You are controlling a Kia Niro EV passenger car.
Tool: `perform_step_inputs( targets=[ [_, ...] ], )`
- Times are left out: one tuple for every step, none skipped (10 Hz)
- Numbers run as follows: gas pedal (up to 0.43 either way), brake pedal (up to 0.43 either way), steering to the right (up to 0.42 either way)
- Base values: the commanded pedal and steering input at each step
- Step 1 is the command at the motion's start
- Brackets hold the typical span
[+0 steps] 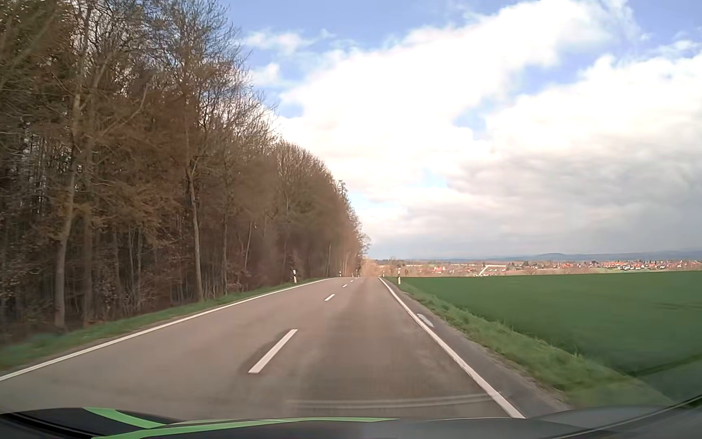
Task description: Follow the waypoints while adhering to traffic rules and regulations
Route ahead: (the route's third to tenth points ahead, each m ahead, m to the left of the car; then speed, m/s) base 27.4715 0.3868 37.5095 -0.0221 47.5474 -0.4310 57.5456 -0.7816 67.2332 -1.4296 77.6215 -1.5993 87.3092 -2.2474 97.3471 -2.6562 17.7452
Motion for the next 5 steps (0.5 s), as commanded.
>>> perform_step_inputs(
  targets=[
    [0.197, 0.000, 0.013],
    [0.197, 0.000, 0.011],
    [0.197, 0.000, 0.010],
    [0.197, 0.000, 0.009],
    [0.197, 0.000, 0.008]
  ],
)
